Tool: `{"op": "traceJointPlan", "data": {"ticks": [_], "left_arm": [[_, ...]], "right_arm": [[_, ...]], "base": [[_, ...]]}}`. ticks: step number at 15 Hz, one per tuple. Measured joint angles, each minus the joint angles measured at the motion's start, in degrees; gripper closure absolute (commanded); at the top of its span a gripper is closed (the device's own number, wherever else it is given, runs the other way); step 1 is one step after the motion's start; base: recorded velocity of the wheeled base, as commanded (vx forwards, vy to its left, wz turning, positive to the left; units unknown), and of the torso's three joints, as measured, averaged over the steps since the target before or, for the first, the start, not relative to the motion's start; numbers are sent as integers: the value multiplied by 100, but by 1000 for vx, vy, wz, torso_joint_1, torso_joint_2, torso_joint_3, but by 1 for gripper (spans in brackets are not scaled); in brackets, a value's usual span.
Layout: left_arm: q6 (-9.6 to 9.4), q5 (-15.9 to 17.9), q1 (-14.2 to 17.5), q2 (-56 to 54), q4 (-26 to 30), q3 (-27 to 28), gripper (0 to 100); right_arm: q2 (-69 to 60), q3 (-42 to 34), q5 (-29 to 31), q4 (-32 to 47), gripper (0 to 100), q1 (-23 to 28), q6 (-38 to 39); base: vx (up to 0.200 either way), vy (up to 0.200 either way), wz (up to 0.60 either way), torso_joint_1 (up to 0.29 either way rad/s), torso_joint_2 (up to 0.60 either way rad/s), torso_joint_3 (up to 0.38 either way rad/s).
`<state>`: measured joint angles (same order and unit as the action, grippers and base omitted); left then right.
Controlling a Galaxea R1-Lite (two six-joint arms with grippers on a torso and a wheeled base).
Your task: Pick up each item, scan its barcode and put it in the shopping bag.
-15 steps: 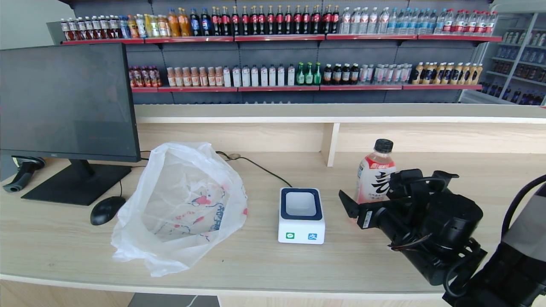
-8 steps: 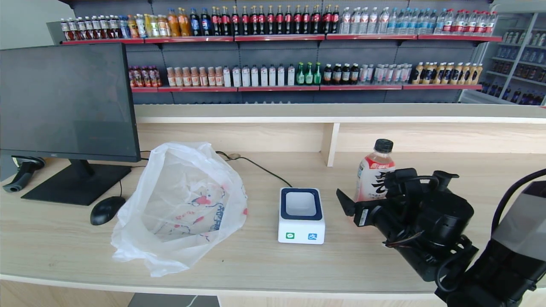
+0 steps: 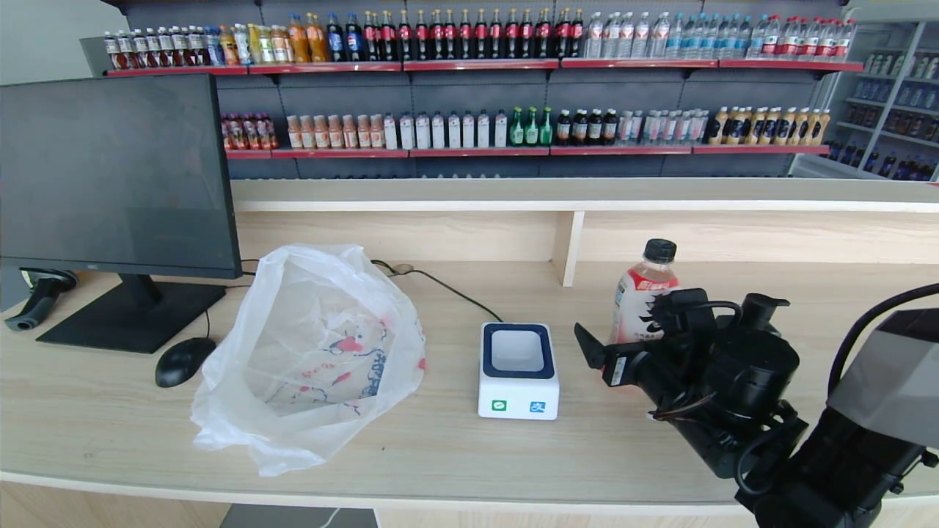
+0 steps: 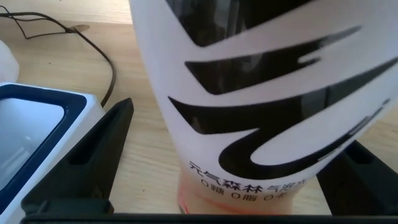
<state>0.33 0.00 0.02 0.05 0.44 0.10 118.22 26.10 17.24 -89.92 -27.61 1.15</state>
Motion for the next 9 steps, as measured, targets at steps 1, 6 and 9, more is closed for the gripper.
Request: {"op": "traceJointPlan", "data": {"ticks": [1,6,9], "left_arm": [[-1,0,2,0,0,0,0],[0,0,2,0,0,0,0],[-1,0,2,0,0,0,0]], "right_arm": [[27,22,0,-2,0,0,-2],[112,182,0,-2,0,60,5],[116,199,0,-2,0,110,7]], "base": [[0,0,0,0,0,0],[0,0,0,0,0,0],[0,0,0,0,0,0]]}}
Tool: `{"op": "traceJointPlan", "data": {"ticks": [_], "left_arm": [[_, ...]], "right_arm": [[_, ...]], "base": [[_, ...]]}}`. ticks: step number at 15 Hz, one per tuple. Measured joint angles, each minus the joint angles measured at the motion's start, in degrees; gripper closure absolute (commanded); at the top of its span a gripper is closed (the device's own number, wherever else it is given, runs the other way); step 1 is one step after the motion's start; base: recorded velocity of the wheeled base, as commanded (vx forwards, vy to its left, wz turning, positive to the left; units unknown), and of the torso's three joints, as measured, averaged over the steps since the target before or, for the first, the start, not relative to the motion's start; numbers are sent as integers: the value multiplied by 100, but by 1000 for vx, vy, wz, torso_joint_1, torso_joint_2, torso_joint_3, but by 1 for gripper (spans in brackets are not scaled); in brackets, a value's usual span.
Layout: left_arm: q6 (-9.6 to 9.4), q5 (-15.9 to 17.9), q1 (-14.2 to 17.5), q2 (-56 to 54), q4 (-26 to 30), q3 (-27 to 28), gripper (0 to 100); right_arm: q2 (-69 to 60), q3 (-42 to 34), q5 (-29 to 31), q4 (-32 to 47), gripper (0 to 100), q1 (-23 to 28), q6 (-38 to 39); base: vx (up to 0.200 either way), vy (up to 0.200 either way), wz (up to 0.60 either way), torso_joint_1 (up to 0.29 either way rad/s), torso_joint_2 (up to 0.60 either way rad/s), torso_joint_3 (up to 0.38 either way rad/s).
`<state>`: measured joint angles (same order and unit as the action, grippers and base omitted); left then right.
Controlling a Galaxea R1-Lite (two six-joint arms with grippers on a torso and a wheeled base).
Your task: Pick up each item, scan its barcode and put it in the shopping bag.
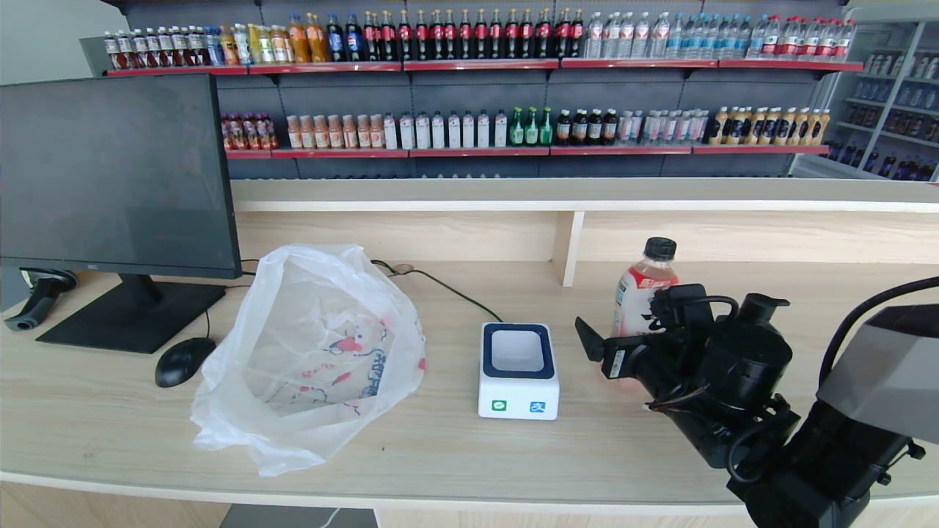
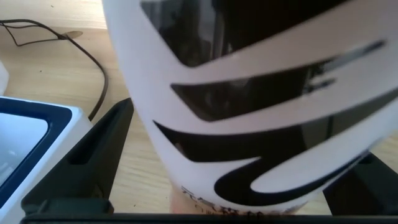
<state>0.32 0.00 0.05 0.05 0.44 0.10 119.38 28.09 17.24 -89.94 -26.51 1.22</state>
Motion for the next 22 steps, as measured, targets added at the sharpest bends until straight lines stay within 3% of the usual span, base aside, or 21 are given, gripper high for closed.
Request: {"op": "traceJointPlan", "data": {"ticks": [6,7,22], "left_arm": [[0,0,-2,0,0,0,0],[0,0,-2,0,0,0,0],[1,0,0,0,0,0,0]], "right_arm": [[7,-9,0,0,0,13,28],[7,-9,0,0,100,13,34],[-222,-76,0,9,100,94,134]], "base": [[0,0,0,0,0,0],[0,0,0,0,0,0],[0,0,0,0,0,0]]}}
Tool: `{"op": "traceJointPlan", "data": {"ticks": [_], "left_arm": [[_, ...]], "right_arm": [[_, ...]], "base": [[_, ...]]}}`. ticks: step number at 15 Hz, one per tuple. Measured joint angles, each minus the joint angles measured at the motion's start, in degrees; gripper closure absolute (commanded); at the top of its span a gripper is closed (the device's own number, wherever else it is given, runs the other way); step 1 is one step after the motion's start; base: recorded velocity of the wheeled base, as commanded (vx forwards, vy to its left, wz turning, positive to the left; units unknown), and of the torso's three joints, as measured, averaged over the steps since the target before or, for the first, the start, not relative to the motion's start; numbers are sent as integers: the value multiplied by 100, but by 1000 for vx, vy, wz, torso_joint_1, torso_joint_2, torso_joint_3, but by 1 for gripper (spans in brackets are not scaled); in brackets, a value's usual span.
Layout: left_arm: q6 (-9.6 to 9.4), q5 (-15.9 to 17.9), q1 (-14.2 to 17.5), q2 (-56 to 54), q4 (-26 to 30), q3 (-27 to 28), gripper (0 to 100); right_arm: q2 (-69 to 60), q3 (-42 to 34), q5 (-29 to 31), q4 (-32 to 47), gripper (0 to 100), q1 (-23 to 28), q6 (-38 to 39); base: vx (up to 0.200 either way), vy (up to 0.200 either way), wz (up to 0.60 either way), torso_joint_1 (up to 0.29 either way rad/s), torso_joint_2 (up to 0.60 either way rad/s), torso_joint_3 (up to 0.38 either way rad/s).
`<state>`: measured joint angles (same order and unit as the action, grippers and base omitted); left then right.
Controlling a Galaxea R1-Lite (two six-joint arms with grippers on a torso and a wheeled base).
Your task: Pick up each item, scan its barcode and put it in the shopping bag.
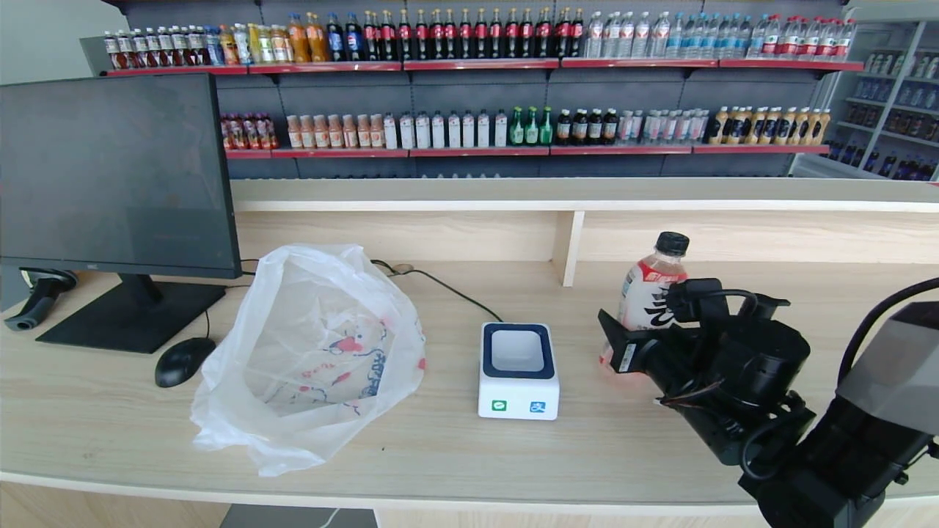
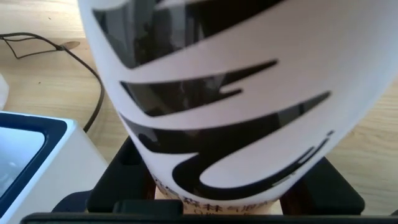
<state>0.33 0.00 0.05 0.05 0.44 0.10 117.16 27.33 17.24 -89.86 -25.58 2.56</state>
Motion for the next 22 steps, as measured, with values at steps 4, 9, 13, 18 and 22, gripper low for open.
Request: {"op": "traceJointPlan", "data": {"ticks": [4,9,13,18,22], "left_arm": [[0,0,-2,0,0,0,0],[0,0,-2,0,0,0,0],[-1,0,0,0,0,0,0],[-1,0,0,0,0,0,0],[-1,0,0,0,0,0,0]], "right_arm": [[-322,-190,0,-5,100,-7,-7],[-892,-661,-5,-11,100,-446,-11],[-1636,-1190,-17,-11,100,-614,-10],[-2565,-1692,-52,-17,100,-936,0],[-2960,-1968,-224,-11,100,-1248,91]], "base": [[0,0,0,0,0,0],[0,0,0,0,0,0],[0,0,0,0,0,0],[0,0,0,0,0,0],[0,0,0,0,0,0]]}}
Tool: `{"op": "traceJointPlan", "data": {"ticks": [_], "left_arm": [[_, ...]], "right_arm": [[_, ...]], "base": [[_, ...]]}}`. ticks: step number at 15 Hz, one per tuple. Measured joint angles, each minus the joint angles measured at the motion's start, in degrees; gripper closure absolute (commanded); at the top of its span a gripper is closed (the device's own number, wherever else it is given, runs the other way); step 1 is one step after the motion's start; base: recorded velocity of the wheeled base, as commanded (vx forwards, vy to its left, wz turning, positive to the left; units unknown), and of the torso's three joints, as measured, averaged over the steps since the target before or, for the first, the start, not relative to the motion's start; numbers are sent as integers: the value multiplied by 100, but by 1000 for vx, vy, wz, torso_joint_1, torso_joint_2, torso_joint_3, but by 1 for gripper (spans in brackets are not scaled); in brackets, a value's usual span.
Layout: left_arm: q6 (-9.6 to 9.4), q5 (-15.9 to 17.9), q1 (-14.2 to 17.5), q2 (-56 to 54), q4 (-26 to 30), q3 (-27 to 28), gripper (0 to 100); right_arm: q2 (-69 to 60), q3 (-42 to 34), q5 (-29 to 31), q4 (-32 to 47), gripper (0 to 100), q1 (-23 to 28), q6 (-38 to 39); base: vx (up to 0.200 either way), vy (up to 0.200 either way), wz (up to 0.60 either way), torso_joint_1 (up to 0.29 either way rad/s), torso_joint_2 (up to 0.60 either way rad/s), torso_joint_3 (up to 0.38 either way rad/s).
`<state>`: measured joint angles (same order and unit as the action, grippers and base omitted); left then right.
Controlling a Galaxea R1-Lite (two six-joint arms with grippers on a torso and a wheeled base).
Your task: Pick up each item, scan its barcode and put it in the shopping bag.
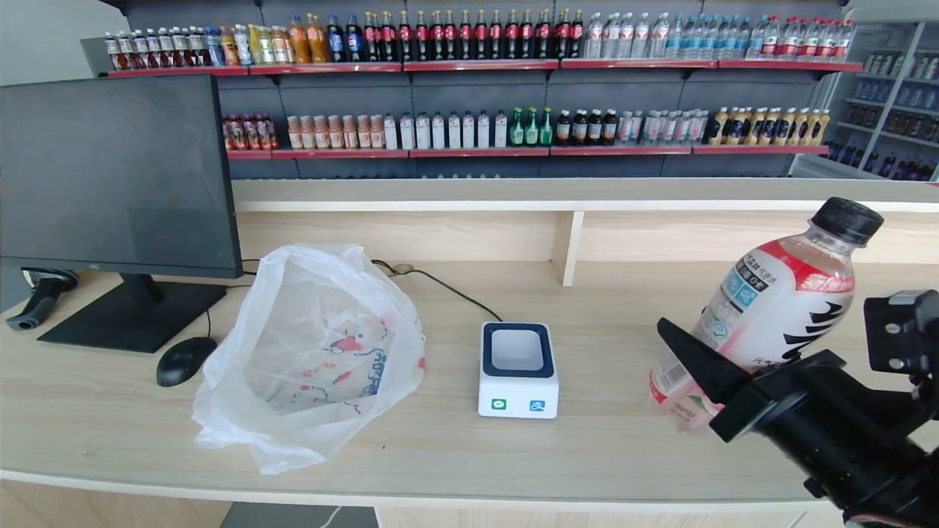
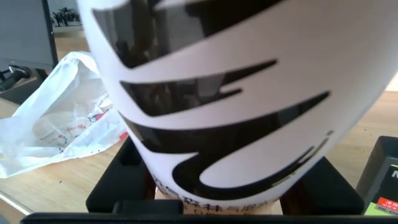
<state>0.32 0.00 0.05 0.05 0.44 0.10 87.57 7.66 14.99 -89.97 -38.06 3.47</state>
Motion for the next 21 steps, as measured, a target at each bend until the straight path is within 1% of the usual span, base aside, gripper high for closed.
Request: {"op": "traceJointPlan", "data": {"ticks": [3,5,9,11,13,16,18,21], "left_arm": [[1,0,0,-2,0,0,0],[0,0,0,-2,0,0,0],[1,0,0,-2,0,0,0],[0,0,0,-2,0,0,0],[1,0,0,-2,-1,0,0],[1,0,-2,-2,-1,0,0],[1,2,-2,-2,2,0,0],[1,0,0,-2,0,0,0]], "right_arm": [[-85,-49,-6,2,100,-402,218],[-44,26,-9,-2,100,-742,657],[113,74,-6,2,100,-1423,1091],[216,5,-217,13,100,-1720,1370],[295,132,-898,9,100,-1798,1871],[301,361,-1369,5,100,-1814,2206],[276,568,-1625,5,100,-1841,2488],[177,1034,-1696,-11,100,-2039,2906]], "base": [[0,0,0,0,0,0],[0,0,0,0,0,0],[0,0,0,0,0,0],[0,0,0,0,0,0],[0,0,0,0,0,0],[0,0,0,0,0,0],[0,0,0,0,0,0],[0,0,0,0,0,0]]}}
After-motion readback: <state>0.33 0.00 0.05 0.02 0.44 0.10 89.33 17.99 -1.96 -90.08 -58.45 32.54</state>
